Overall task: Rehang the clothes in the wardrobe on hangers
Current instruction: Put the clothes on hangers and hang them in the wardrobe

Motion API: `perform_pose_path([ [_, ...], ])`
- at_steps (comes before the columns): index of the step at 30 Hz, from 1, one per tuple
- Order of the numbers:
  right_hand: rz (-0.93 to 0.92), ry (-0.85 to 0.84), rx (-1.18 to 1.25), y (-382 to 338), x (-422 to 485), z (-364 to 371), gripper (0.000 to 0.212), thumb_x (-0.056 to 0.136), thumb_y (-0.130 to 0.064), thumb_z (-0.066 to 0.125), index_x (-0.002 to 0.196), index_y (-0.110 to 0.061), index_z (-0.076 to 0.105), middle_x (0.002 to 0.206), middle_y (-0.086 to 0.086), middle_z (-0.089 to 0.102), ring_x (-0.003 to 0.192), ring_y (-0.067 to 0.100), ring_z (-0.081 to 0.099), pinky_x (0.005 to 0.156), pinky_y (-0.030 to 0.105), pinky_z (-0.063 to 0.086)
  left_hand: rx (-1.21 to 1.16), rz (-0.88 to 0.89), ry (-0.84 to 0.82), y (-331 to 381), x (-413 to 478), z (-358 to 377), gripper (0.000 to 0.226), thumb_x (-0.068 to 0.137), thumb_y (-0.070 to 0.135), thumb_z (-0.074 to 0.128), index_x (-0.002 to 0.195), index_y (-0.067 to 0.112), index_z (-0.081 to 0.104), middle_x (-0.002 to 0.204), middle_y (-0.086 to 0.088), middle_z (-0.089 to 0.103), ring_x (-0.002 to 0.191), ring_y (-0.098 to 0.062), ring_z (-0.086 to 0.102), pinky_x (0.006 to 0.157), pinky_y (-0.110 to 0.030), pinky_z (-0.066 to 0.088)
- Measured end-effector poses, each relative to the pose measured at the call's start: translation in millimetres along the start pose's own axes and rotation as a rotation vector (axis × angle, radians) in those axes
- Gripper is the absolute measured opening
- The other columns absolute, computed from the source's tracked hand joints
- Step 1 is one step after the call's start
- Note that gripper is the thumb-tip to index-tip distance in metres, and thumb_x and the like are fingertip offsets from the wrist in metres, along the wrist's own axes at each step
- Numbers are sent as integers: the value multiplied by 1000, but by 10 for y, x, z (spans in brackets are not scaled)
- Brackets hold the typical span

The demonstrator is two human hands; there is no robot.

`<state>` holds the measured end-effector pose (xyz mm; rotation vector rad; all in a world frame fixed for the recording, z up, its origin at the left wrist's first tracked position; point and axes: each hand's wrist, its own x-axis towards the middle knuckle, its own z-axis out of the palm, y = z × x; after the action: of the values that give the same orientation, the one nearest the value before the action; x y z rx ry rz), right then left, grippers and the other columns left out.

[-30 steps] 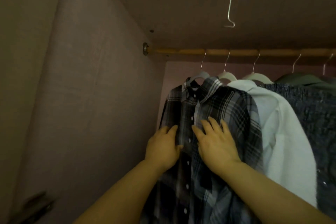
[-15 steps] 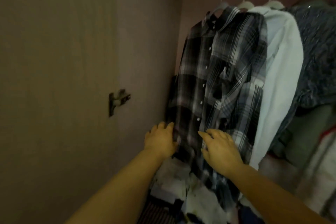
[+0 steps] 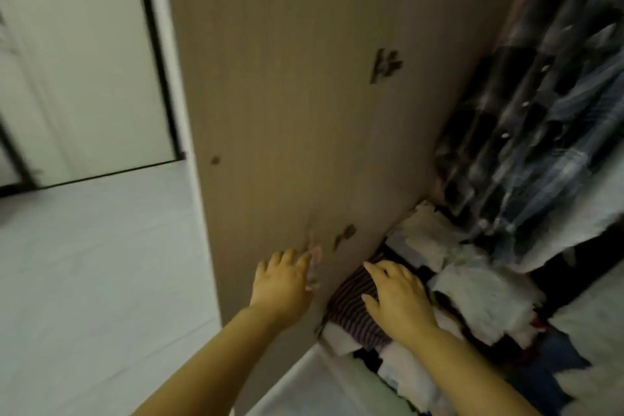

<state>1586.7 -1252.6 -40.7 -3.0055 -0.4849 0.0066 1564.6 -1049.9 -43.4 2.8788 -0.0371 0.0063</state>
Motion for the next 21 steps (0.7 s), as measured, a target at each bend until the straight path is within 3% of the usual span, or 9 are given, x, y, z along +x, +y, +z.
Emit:
perform_pose_path([
  [7, -341, -192, 50, -1284, -315, 513, 58, 95, -42, 44, 147, -28, 22, 148, -6, 27, 136, 18, 25, 112, 33, 23, 24, -429, 39, -1043, -1373, 46, 67, 89, 50, 51, 145, 29, 21, 152, 0, 25, 139, -25, 21, 113, -46, 18],
  [21, -964, -247, 63, -4056, -383, 886, 57, 96, -43, 40, 147, -25, 22, 148, -3, 28, 137, 15, 23, 112, 29, 18, -28, -1024, 85, -2790, -3344, -262, 68, 90, 51, 50, 146, 27, 20, 152, -2, 24, 139, -24, 22, 112, -43, 18],
])
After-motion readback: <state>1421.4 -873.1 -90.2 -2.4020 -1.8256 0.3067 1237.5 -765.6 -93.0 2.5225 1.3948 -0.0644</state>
